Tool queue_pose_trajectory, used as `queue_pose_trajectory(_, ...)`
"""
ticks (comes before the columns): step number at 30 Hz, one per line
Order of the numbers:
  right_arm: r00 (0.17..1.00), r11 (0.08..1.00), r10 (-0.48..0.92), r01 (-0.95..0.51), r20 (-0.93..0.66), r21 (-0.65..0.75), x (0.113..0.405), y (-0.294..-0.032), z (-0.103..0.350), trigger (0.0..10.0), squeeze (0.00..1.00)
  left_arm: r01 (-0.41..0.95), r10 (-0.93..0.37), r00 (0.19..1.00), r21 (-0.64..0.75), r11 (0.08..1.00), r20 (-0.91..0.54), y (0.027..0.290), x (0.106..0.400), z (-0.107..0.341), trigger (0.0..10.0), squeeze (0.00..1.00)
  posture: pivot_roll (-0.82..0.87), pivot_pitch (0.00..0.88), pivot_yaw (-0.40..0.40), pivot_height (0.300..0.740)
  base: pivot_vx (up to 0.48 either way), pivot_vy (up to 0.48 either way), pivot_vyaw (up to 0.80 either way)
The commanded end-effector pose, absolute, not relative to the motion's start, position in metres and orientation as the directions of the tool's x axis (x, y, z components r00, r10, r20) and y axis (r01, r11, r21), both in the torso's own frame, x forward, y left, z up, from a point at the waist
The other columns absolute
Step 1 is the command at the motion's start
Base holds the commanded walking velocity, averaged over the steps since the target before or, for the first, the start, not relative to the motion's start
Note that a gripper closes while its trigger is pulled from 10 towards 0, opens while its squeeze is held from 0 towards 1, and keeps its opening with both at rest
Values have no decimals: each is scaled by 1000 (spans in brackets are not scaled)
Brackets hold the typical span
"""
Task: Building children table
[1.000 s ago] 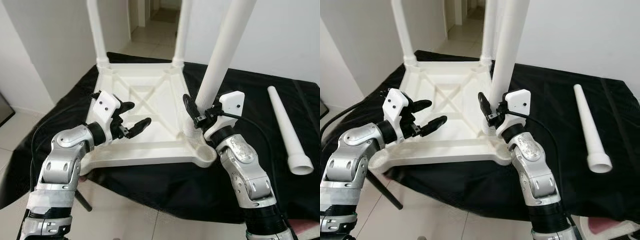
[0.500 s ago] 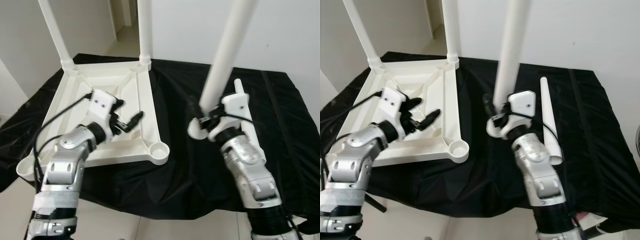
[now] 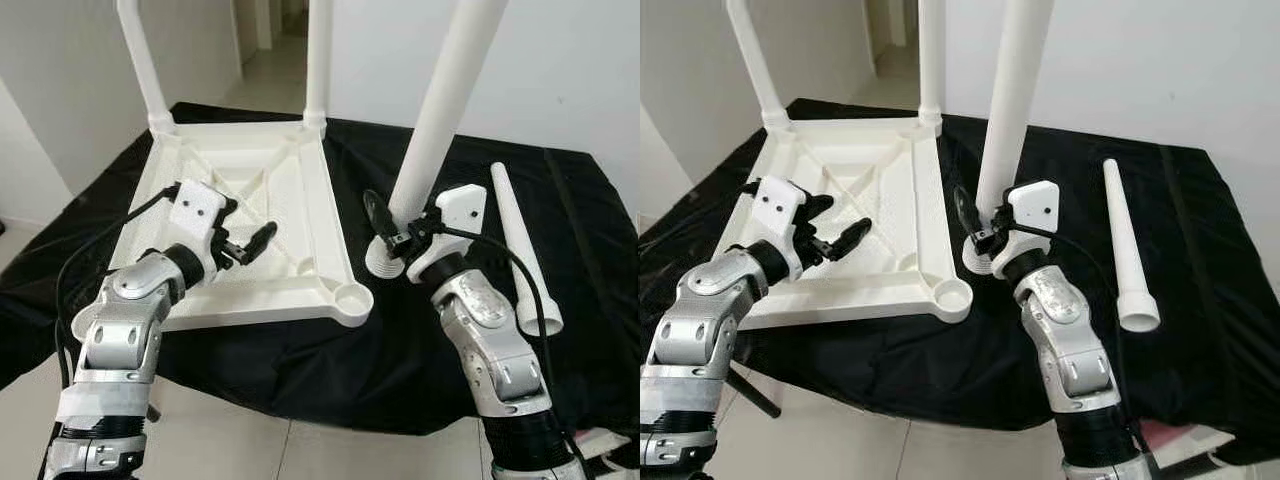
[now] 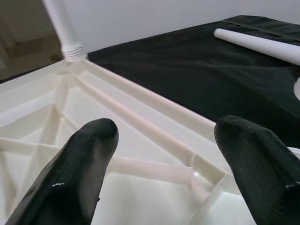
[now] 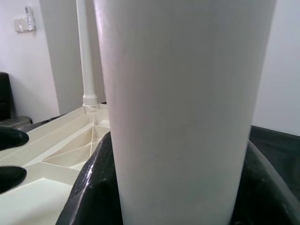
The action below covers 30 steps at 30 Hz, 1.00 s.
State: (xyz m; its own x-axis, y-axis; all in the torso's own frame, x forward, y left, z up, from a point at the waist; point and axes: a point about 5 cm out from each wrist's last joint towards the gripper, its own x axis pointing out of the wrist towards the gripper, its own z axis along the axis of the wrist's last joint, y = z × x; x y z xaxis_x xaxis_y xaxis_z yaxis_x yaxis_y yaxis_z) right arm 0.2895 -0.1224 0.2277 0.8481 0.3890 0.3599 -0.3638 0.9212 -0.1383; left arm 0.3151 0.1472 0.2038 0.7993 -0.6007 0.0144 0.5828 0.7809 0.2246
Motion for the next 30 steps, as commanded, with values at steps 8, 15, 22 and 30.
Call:
queue_pose_trajectory(8, 820, 879, 477, -436, 316, -196, 282, -124, 227, 10000, 0, 714, -717, 688, 285, 639, -115, 140, 303, 191, 10000, 0, -95, 43, 24, 740, 0, 0, 0)
queue_pose_trajectory(15, 751, 796, 605, -568, 264, -211, 272, -124, 225, 10000, 0, 855, -814, 512, 249, 454, -273, 130, 295, 178, 10000, 0, -98, 44, 21, 740, 0, 0, 0)
queue_pose_trajectory(22, 723, 773, 631, -616, 279, -153, 278, -105, 221, 10000, 0, 878, -787, 475, 265, 397, -394, 137, 302, 157, 10000, 0, -95, 56, 30, 740, 0, 0, 0)
queue_pose_trajectory(30, 697, 735, 672, -668, 250, -115, 285, -83, 204, 10000, 0, 855, -764, 513, 306, 418, -391, 141, 307, 162, 10000, 0, -76, 64, 34, 740, 0, 0, 0)
